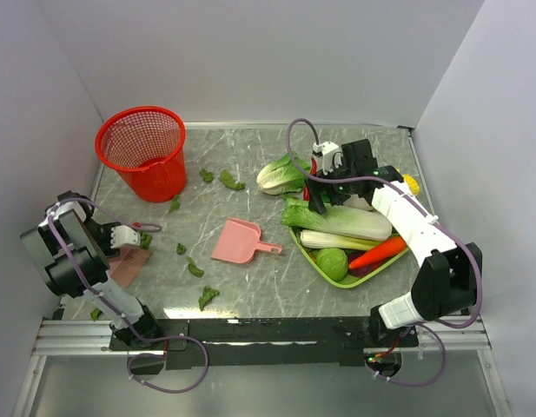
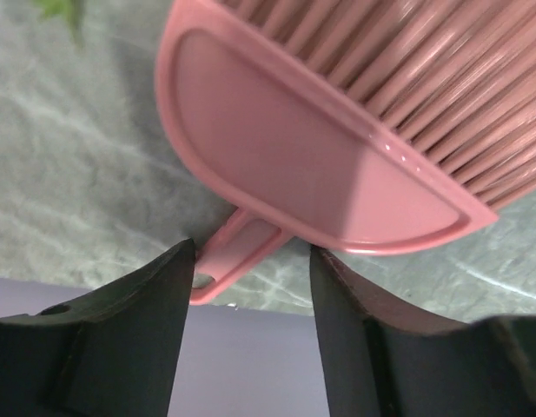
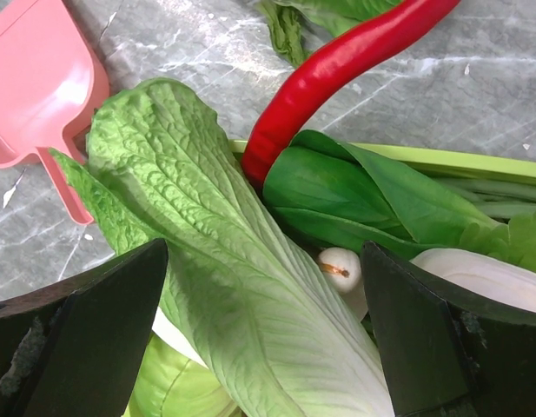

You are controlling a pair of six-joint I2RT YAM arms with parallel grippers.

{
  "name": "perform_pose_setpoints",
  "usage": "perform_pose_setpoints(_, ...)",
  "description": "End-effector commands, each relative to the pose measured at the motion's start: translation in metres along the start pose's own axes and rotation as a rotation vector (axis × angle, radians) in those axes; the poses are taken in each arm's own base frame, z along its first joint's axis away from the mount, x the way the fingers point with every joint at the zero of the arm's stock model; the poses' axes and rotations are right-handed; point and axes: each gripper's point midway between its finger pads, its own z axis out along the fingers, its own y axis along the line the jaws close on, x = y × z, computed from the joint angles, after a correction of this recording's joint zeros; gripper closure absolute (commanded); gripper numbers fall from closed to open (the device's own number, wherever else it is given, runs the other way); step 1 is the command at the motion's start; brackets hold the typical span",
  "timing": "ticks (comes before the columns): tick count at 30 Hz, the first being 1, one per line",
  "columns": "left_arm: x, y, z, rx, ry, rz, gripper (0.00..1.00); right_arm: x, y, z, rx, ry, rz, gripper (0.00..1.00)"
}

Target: Sweep away the paper scraps from the table

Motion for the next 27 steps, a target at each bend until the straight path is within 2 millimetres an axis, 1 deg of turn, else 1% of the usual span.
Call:
perform_pose_setpoints(1,-0.014,0.008,0.0,-0.001,-0.025,0.3,0.42,-0.013,0.003,-0.003,0.006,-0.033,-0.048,0.0)
perform_pose_setpoints(3,-0.016,0.012,-0.005,-0.007,-0.026,0.299,0.45,-0.014,0.003,-0.003,0.007,-0.032,-0.052,0.0)
perform_pose_setpoints(4,-0.016,0.01,-0.008,0.007,-0.026,0.298,0.46,-0.015,0.004,-0.002,0.005,-0.032,-0.054,0.0)
perform_pose_setpoints(5,-0.014,0.012,-0.011,0.007,-0.017,0.292,0.47,-0.015,0.003,-0.002,0.007,-0.033,-0.054,0.0)
perform_pose_setpoints(9,-0.009,0.009,-0.019,0.029,0.001,0.279,0.56,-0.014,0.005,0.0,0.005,-0.029,-0.062,0.0)
perform_pose_setpoints(12,-0.01,0.009,-0.024,0.034,0.0,0.293,0.62,-0.014,0.005,0.0,0.009,-0.03,-0.07,0.0)
perform_pose_setpoints(15,-0.012,0.01,-0.024,0.033,-0.004,0.317,0.71,-0.015,0.005,0.001,0.013,-0.029,-0.073,0.0)
perform_pose_setpoints(16,-0.012,0.009,-0.023,0.037,-0.007,0.317,0.7,-0.015,0.005,0.001,0.013,-0.028,-0.076,0.01)
perform_pose_setpoints(20,-0.012,0.009,-0.021,0.048,-0.013,0.311,0.4,-0.017,0.005,0.001,0.017,-0.031,-0.087,0.0)
perform_pose_setpoints(23,-0.011,0.011,-0.016,0.039,-0.006,0.324,0.37,-0.017,0.006,0.002,0.019,-0.029,-0.093,0.0)
perform_pose_setpoints(27,-0.014,0.019,-0.012,0.0,-0.014,0.354,0.38,-0.016,0.01,0.003,0.013,-0.021,-0.105,0.0)
